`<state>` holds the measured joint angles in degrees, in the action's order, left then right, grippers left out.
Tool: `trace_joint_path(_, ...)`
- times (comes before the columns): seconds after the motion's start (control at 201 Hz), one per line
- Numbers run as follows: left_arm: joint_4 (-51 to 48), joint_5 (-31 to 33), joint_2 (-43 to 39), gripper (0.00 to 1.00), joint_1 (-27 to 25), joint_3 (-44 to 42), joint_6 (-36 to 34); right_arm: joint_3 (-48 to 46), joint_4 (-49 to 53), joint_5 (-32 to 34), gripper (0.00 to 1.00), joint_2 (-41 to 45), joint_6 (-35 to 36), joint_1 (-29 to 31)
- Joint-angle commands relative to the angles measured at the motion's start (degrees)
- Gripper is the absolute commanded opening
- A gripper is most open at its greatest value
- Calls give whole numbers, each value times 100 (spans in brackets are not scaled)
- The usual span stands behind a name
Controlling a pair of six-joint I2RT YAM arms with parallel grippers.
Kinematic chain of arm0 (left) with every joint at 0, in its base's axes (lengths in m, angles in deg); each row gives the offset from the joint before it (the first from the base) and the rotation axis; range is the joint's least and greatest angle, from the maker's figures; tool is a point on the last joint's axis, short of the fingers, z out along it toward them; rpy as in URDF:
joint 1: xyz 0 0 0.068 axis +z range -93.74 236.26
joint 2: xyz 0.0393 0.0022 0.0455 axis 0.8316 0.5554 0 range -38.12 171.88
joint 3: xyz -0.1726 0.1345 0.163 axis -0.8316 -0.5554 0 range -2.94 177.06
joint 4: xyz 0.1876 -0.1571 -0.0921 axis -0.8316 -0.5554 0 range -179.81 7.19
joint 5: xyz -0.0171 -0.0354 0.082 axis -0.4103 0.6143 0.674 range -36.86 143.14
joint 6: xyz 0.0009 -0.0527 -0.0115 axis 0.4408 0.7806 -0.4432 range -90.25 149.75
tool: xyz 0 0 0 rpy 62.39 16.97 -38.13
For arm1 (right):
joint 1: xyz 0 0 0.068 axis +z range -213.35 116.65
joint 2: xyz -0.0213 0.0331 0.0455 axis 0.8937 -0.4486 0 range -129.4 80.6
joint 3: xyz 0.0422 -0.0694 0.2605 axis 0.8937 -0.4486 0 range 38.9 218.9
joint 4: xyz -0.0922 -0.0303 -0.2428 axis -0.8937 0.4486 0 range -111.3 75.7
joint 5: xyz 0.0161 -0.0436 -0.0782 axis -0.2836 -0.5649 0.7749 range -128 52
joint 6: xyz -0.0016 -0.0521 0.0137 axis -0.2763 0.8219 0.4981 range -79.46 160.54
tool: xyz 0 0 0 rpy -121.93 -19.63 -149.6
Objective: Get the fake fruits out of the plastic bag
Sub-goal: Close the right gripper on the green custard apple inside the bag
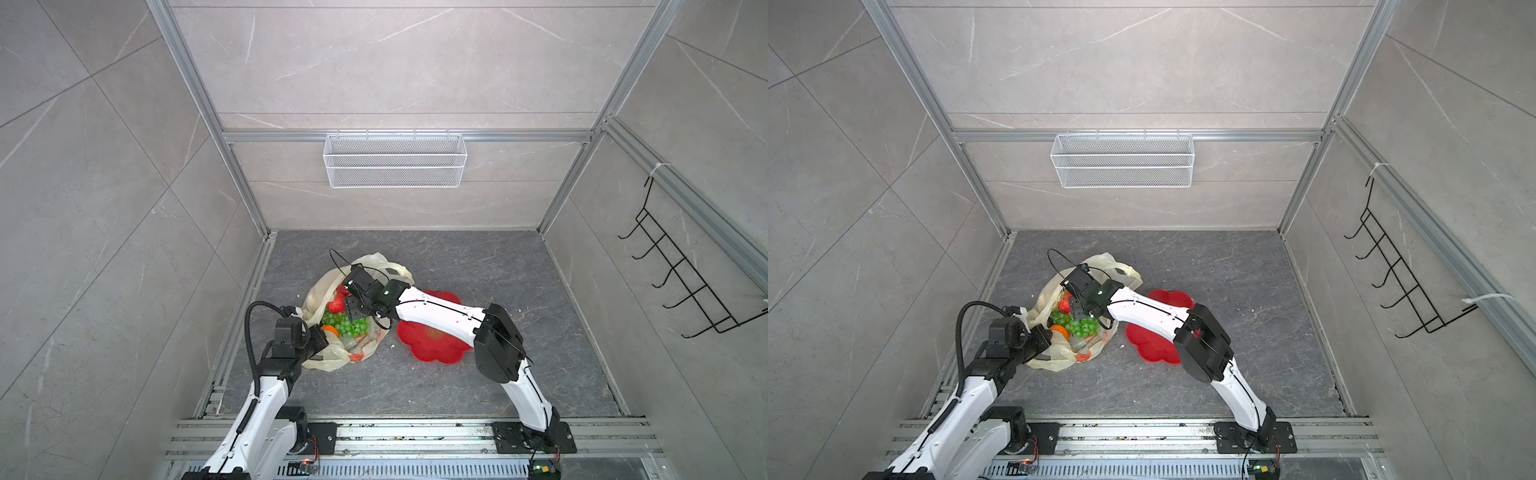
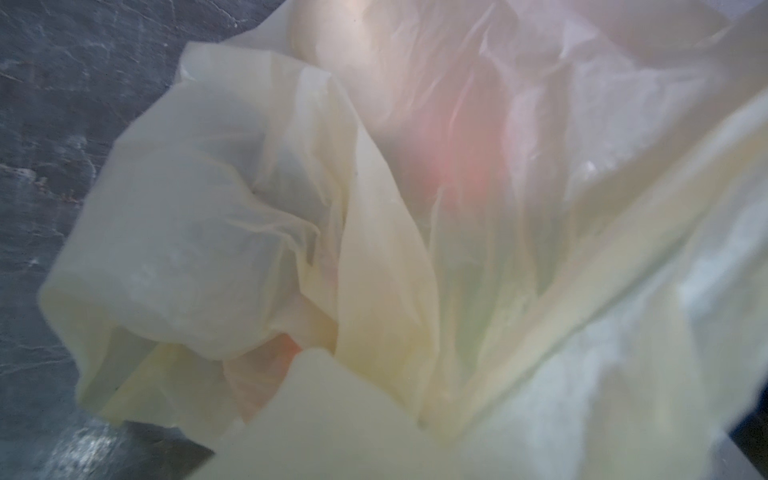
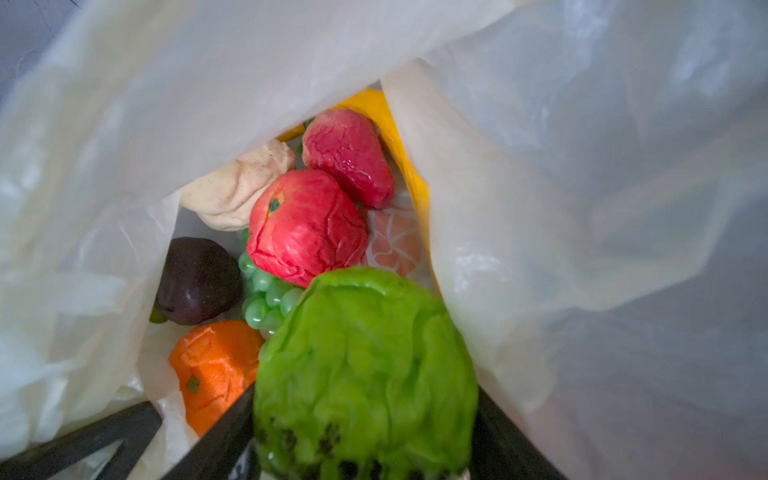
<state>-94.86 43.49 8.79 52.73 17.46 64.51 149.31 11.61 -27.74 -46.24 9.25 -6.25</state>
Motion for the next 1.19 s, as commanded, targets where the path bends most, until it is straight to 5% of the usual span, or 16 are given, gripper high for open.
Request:
trace_joint_path(0.0, 194, -168, 27, 8, 10, 78, -173, -201, -288, -73, 71, 157, -39, 7)
trace_joint_path(0.547, 202, -186, -62, 8, 10, 43, -183, 657, 38, -304, 73, -916, -106, -89)
trace_joint_path(1.19, 210, -186, -115, 8, 2, 25, -183, 2306, 916, 155, 80, -1868, 118, -136)
